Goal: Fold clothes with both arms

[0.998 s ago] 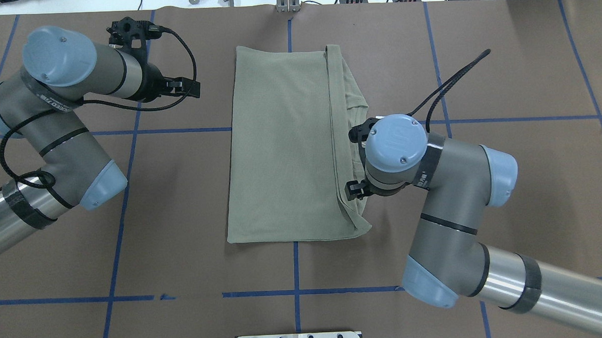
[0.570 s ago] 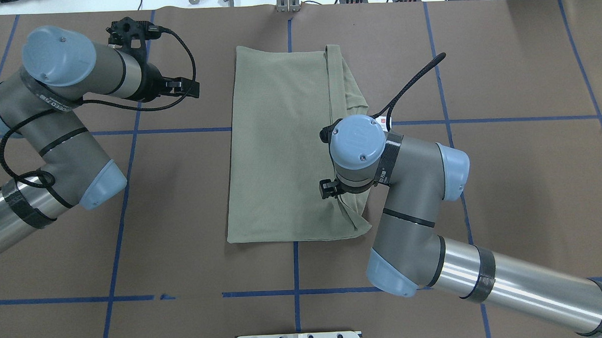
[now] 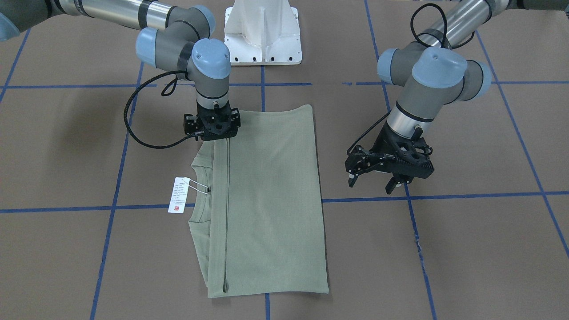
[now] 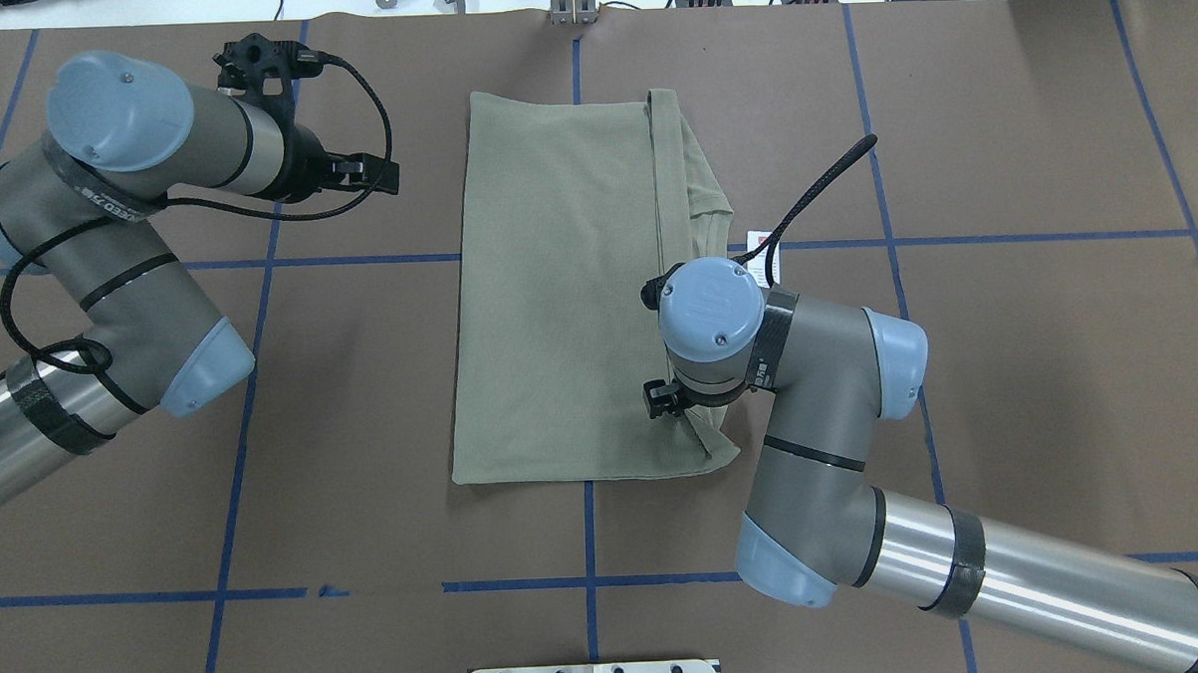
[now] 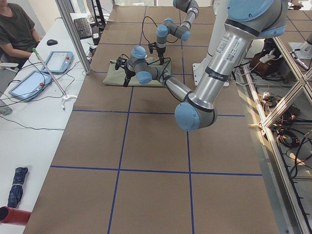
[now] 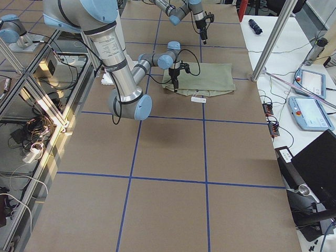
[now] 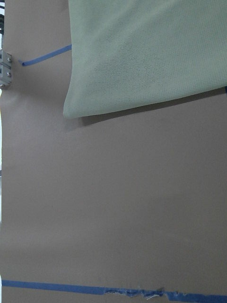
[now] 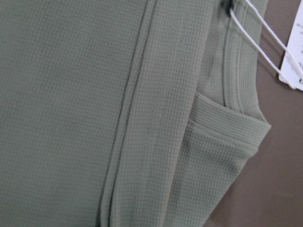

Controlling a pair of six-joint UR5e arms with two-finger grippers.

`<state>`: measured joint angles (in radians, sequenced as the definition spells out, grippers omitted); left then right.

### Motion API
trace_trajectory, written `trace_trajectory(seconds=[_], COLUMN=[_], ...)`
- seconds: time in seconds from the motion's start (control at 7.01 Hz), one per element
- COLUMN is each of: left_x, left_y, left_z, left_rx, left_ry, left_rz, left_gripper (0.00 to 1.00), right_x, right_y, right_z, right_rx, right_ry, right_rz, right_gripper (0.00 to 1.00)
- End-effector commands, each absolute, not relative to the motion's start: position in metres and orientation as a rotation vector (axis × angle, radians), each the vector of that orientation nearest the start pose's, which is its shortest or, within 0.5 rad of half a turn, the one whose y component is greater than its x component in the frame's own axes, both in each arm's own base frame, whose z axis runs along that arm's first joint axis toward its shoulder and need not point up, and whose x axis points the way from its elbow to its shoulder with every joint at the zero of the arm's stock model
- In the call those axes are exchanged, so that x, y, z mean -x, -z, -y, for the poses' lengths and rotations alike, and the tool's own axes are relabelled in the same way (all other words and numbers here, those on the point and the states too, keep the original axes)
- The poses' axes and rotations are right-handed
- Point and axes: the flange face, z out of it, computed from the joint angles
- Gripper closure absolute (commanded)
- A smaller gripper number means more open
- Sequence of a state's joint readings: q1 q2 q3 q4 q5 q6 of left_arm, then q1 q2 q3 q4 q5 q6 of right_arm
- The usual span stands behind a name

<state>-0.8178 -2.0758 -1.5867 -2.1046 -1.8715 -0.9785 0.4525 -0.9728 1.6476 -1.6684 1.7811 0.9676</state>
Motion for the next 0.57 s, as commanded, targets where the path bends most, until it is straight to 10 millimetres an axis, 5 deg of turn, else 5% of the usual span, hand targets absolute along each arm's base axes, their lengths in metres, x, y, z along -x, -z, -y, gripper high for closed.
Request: trace_trajectory(seconds=[0.0,0.43], left_x=[-0.388,-0.389], left_y=[-0.299,-0.296], left_z=[0.566,0.566], left_rx=[-0.47,-0.469], left_ry=[0.046,0.053], left_rz=[-0.973,-0.979], left_gripper=[0.0,0.0], right_x=[0.556,0.5], right_y=[-0.303,-0.341], right_z=[0.404,0.395], right_rx=[-0.103,-0.1], right_ry=[0.203,0.201], right_rz=[0.601,0.59], right_gripper=[0.0,0.0])
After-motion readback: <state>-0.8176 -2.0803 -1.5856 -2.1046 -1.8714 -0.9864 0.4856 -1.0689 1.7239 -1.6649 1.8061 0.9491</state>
